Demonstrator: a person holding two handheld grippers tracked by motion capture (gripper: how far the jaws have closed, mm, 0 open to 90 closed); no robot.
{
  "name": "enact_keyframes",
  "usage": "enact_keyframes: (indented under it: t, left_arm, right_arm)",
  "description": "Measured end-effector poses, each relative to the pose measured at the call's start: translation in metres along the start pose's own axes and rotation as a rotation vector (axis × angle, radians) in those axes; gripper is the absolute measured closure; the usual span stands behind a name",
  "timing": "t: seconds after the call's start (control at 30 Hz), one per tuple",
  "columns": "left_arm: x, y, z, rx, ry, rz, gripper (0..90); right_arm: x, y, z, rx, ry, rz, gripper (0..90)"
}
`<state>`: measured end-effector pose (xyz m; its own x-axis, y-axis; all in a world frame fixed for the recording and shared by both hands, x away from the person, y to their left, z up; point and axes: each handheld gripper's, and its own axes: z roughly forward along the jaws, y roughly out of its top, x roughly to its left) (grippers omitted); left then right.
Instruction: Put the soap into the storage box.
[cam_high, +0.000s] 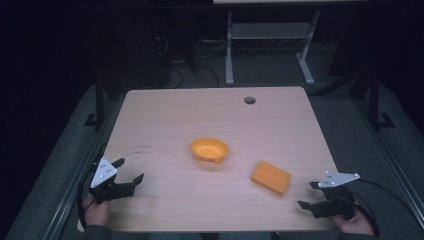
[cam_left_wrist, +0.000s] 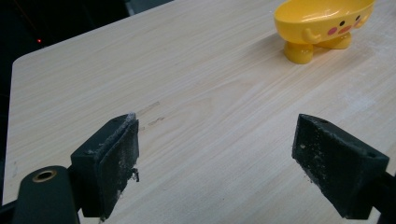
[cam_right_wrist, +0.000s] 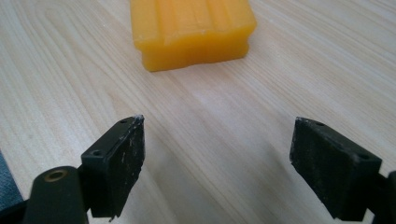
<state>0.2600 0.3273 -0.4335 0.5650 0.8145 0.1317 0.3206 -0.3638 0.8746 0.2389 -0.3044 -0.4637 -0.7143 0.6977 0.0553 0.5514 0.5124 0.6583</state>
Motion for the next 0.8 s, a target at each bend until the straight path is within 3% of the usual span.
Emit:
enact_keyframes:
  t: [0.4,0.8]
  left_arm:
    - [0.000,0.000,0.000,0.003,0.001,0.000,13.9]
    - [-0.001,0.000,-0.001,-0.003,0.001,0.000,13.9]
  right_arm:
    - [0.002,0.011,0.000,0.030,0.004,-0.039,17.4]
    - [0.004,0.051,0.002,0.067,0.030,-0.114,17.1]
